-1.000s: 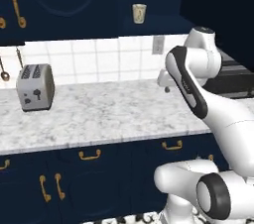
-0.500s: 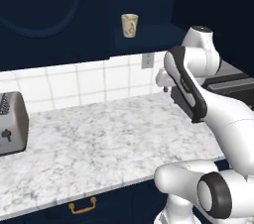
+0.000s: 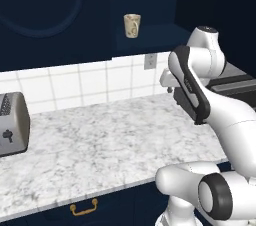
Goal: Gather all objects into one cabinet and sort the glasses and bowls to opposite sides.
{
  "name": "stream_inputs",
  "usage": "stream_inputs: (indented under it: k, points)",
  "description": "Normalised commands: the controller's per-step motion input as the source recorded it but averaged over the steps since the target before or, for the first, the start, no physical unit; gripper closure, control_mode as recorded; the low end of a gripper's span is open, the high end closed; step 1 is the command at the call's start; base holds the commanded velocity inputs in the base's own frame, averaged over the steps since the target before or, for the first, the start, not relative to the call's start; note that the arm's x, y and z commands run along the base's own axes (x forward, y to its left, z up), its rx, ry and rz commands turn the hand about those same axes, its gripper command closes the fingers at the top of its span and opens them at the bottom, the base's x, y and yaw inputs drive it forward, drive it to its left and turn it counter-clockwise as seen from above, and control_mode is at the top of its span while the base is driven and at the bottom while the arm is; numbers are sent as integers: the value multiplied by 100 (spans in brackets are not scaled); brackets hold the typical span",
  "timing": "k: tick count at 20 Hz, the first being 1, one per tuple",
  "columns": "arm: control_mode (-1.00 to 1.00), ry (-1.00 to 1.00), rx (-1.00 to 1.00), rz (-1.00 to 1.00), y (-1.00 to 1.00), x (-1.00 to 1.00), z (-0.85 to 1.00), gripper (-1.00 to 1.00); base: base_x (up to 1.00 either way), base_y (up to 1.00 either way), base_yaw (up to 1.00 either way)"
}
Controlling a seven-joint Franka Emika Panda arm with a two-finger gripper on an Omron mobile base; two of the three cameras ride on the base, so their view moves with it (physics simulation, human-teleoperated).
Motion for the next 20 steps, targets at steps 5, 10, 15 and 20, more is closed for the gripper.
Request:
stream_inputs:
  k: [5,10,15,20]
  points:
    - [100,0,0,0,0,0,0,-100,11,36,2]
    - [100,0,0,0,0,0,0,-100,0,0,0]
    - [100,0,0,0,0,0,0,-100,0,0,0]
    - [-100,-30,-4,11,-2,-23,21,-100,0,0,0]
